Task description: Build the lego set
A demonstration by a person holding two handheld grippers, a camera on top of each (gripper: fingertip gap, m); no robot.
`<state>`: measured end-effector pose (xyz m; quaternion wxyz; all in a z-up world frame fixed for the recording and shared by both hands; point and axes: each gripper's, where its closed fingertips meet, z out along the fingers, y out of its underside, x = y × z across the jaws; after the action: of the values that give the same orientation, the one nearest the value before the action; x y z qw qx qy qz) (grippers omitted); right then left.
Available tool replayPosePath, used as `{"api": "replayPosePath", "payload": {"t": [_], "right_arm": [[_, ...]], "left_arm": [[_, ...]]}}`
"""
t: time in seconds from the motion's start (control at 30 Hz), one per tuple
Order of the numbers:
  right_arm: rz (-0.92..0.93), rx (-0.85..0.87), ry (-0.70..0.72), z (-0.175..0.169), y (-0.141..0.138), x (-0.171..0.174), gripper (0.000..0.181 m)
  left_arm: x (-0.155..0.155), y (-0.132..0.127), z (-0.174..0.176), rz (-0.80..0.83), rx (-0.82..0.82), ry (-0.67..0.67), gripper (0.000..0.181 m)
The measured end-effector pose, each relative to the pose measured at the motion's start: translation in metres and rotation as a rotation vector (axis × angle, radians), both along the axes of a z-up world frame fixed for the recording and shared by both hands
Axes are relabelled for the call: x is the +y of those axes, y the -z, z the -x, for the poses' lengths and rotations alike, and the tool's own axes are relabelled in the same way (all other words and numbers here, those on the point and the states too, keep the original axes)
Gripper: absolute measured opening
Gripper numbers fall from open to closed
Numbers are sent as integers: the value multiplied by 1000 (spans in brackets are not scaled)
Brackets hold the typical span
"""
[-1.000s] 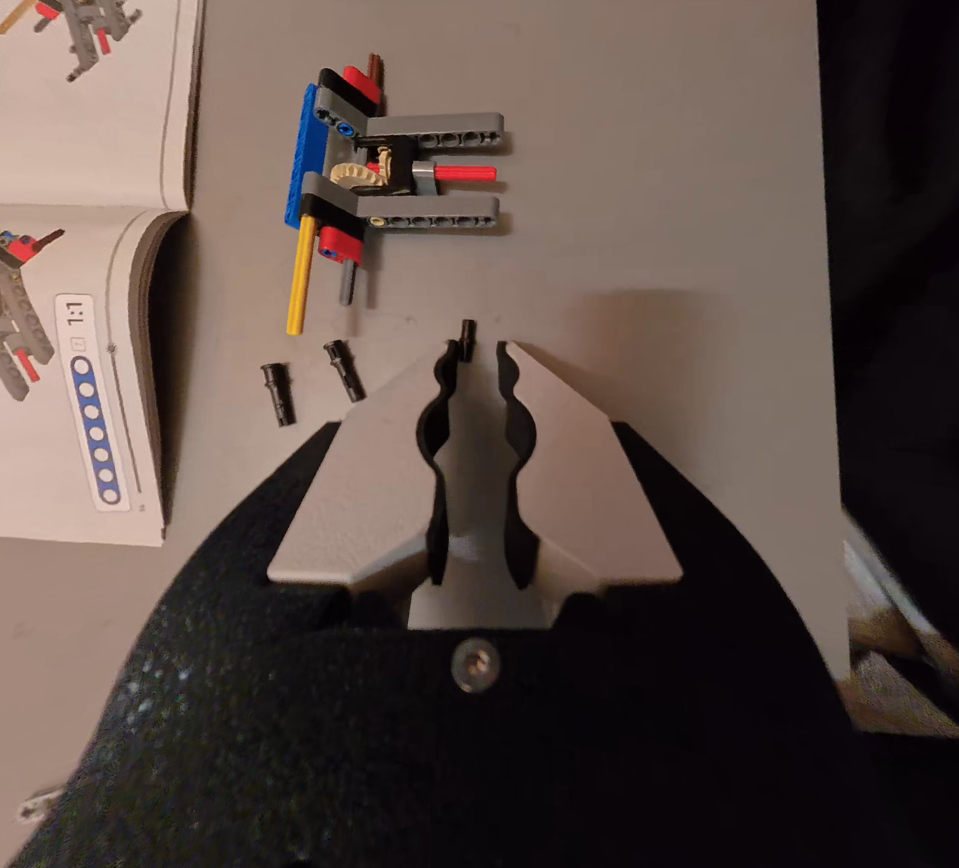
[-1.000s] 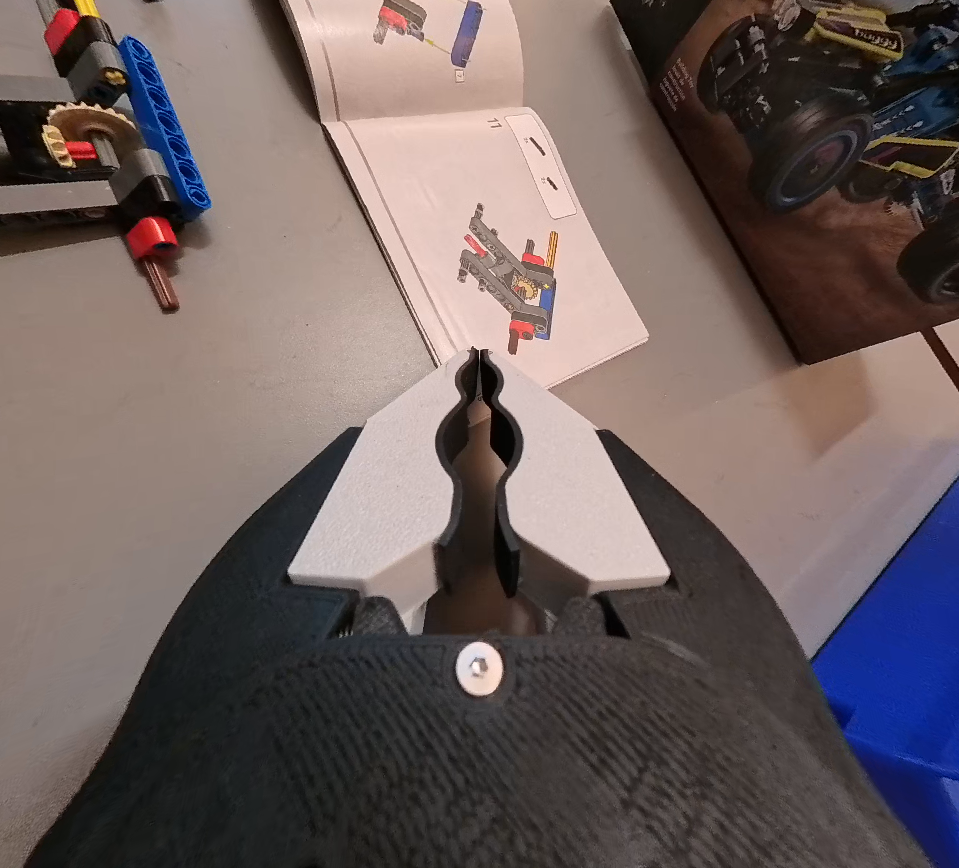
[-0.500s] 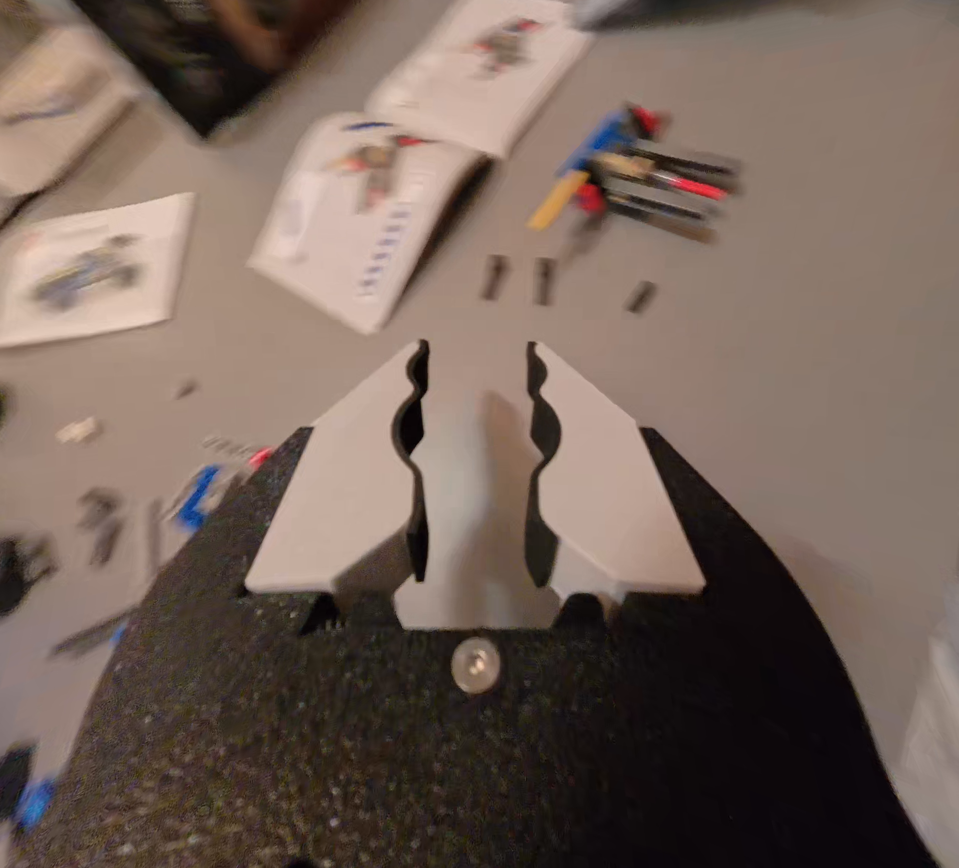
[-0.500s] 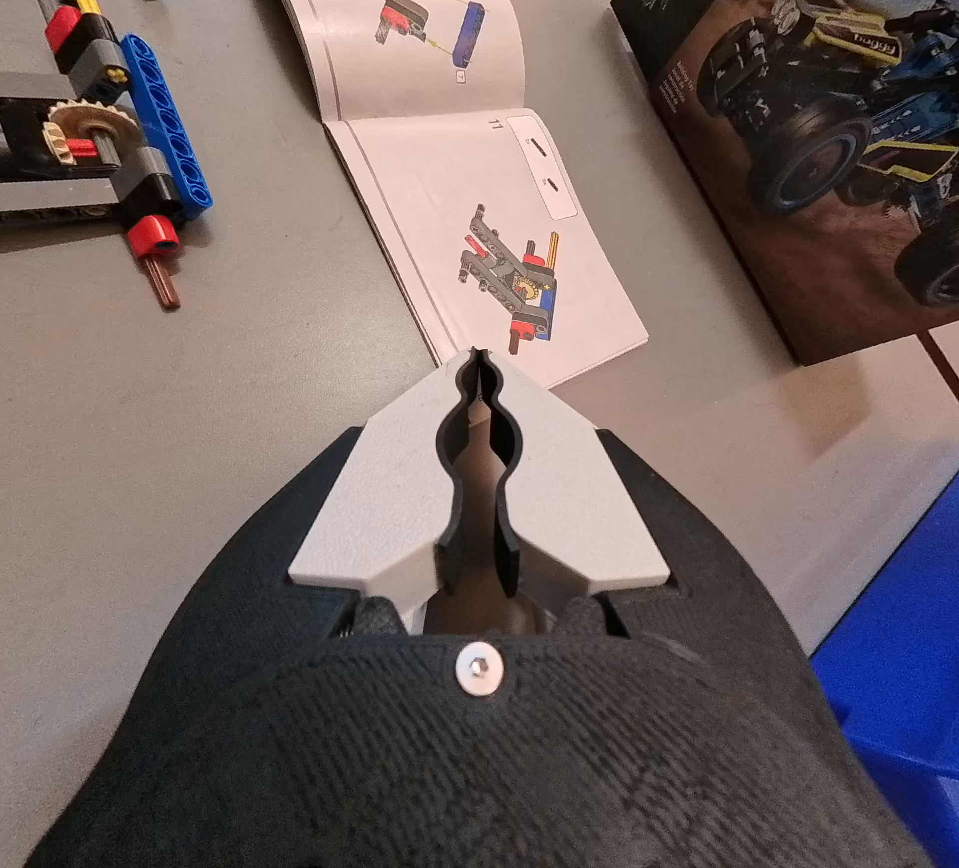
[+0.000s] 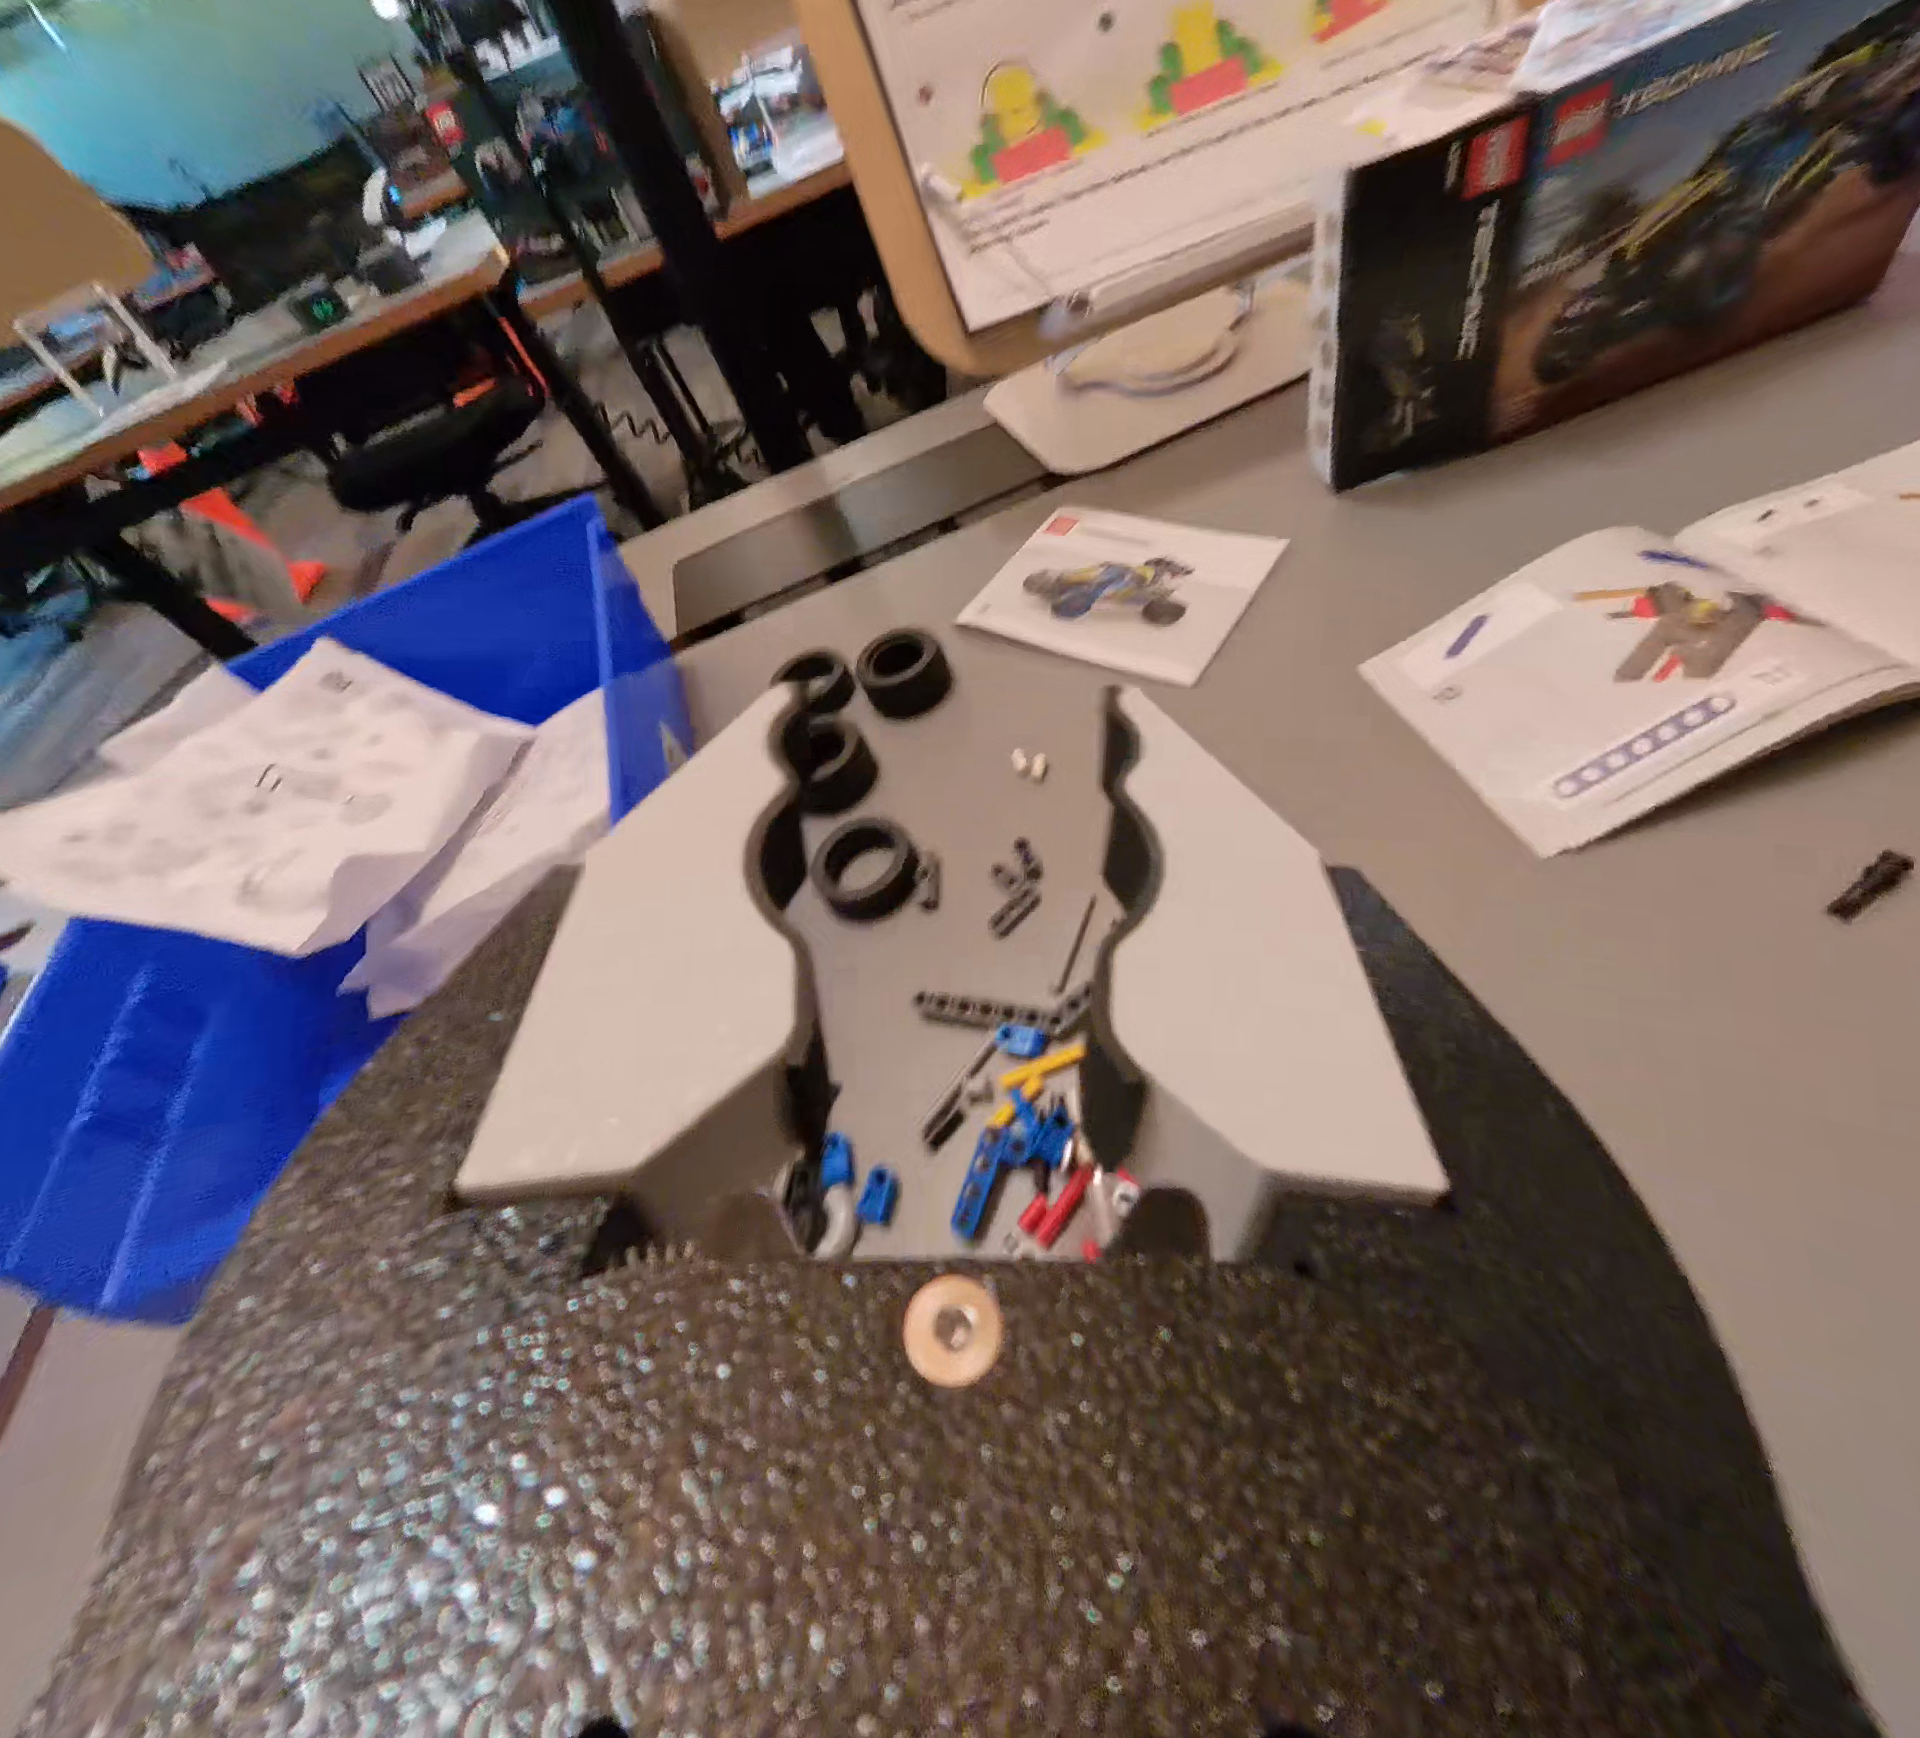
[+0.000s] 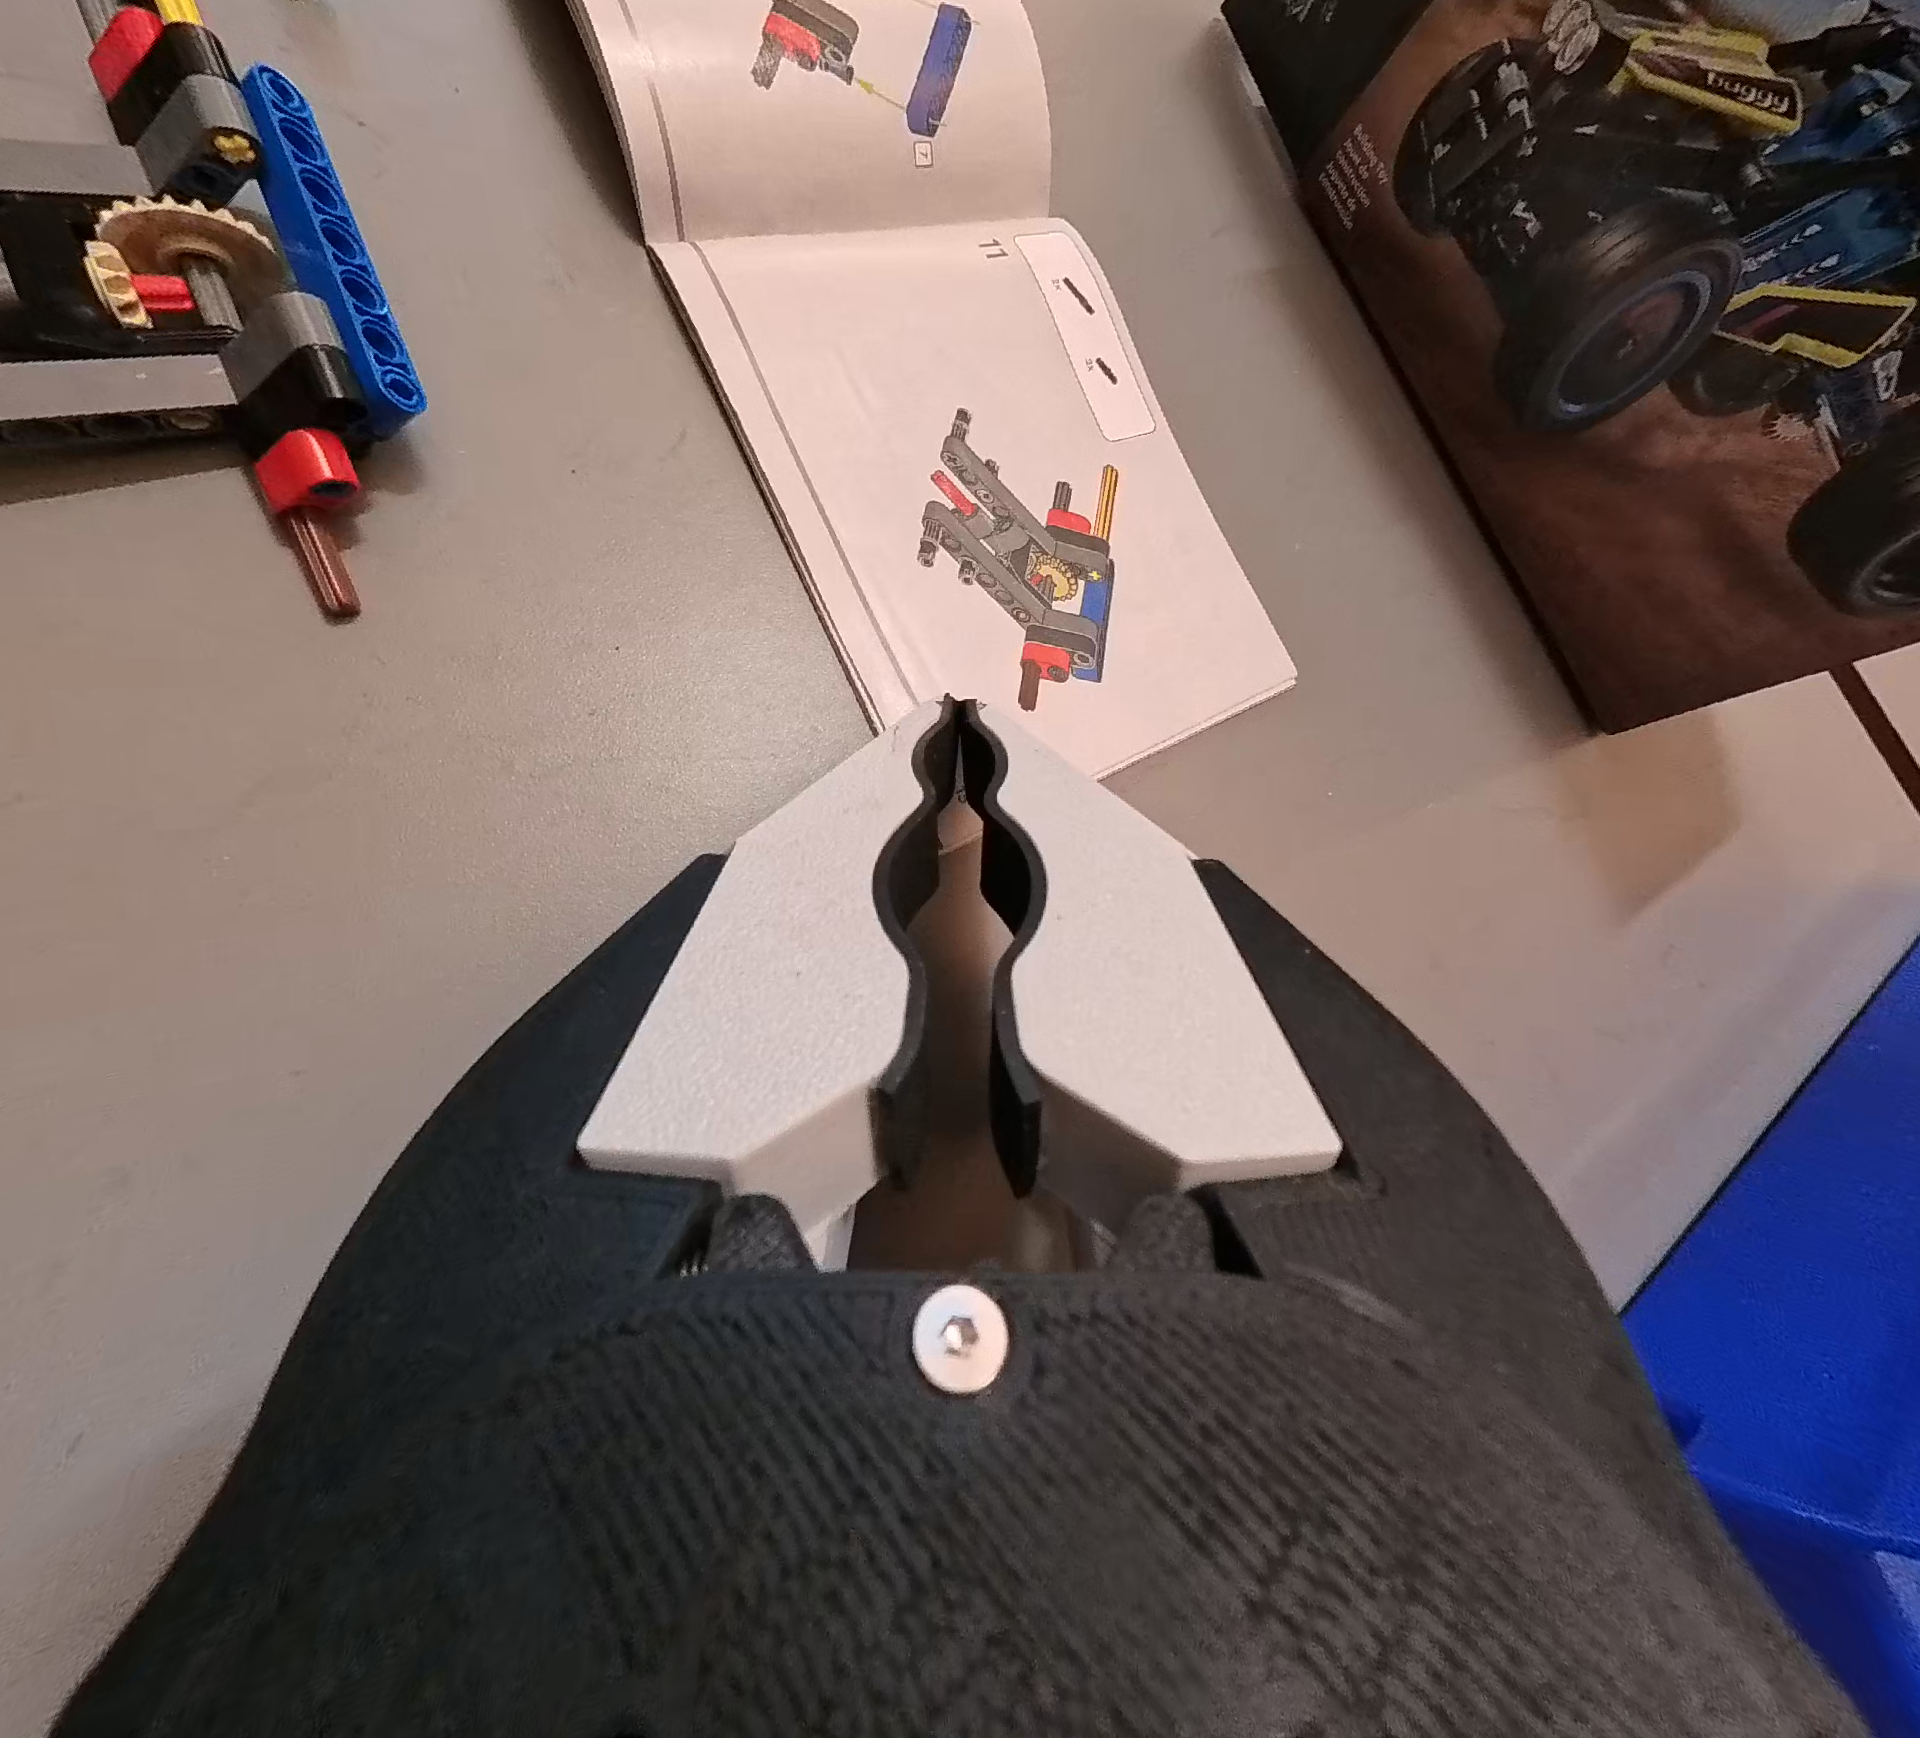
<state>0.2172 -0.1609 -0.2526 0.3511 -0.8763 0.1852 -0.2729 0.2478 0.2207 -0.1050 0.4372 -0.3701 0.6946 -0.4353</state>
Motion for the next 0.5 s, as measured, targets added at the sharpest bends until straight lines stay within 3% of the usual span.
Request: {"api": "replayPosePath", "payload": {"t": [0.07,0.27,0.43,0.5], "right_arm": [[0,0,0,0,0,0,0],[-2,4,6,0,0,0,0],[-3,7,8,0,0,0,0],[-5,10,8,0,0,0,0]], "left_arm": [[13,5,7,-8,45,2,36],[34,43,32,-13,275,39,32],[65,77,44,-88,464,-44,22],[62,88,52,-87,539,2,20]]}}
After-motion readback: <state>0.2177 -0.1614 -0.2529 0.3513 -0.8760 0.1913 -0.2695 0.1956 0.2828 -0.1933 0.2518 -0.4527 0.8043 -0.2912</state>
